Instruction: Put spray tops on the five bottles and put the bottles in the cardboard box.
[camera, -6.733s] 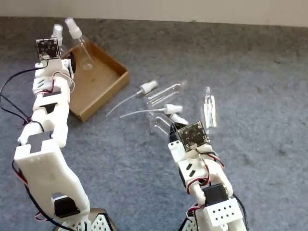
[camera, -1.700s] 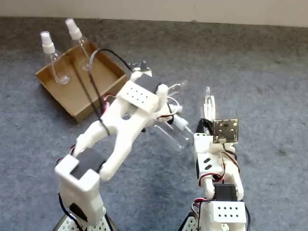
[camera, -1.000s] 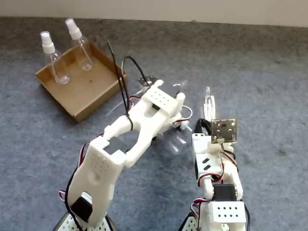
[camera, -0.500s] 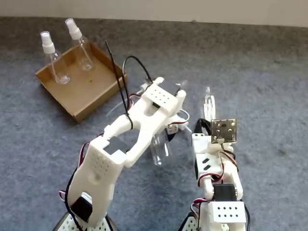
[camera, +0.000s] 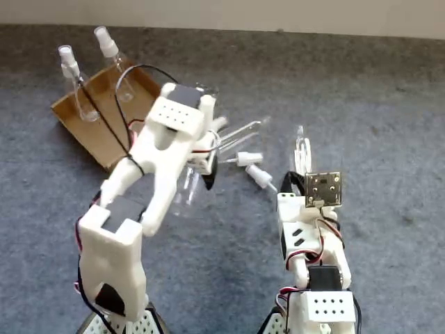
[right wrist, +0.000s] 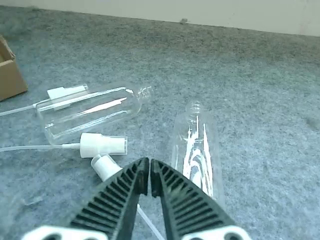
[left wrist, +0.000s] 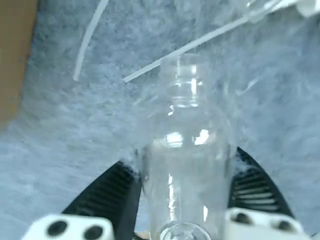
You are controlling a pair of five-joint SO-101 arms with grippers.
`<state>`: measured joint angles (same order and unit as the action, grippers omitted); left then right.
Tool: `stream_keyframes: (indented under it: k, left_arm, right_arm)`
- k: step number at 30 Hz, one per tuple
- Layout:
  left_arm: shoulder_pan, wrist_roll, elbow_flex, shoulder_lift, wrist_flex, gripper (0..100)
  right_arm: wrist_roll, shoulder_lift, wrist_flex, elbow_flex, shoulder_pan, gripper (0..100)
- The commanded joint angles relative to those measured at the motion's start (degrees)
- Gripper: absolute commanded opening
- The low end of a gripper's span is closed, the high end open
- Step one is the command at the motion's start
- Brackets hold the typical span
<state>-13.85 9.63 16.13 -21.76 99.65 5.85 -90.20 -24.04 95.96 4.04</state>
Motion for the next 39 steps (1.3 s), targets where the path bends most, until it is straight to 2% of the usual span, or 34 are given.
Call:
stream_keyframes:
  k: [1, 7, 11, 17, 20, 25, 30, 35, 39]
  left_arm:
    - [2.51, -4.92, -2.86, 9.71, 1.32, 13]
    - [3.65, -5.19, -12.79, 20.88, 1.23, 14]
    - [5.14, -5.89, -20.35, 23.60, 1.14, 14]
    - [13.05, -23.21, -28.62, 22.46, -8.62, 14]
    - [16.13, -27.52, -31.96, 21.58, -15.12, 14]
    - [16.84, -33.14, -37.76, 19.82, -23.21, 14]
    - [16.92, -34.37, -40.22, 17.19, -29.45, 14]
    - [16.75, -34.29, -39.78, 14.11, -29.71, 24]
    - [16.84, -34.37, -39.69, 13.93, -29.80, 25]
  right_arm:
    - [-0.18, -0.66, 1.71, 7.16, 0.48, 0.5]
    - [-0.18, -0.66, 1.71, 7.16, 0.48, 0.5]
    - [-0.18, -0.66, 1.71, 7.16, 0.57, 0.5]
    - [-0.18, -0.66, 1.71, 7.16, 2.77, 0.5]
    - [-0.18, -0.66, 1.71, 7.16, 2.95, 0.5]
    - [-0.09, -0.66, 1.71, 7.16, 2.95, 0.5]
    - [-0.09, -0.66, 1.71, 7.25, 2.95, 0.5]
    - [-0.09, -0.66, 1.71, 7.25, 2.95, 0.5]
    - [-0.09, -0.66, 1.71, 7.25, 2.95, 0.5]
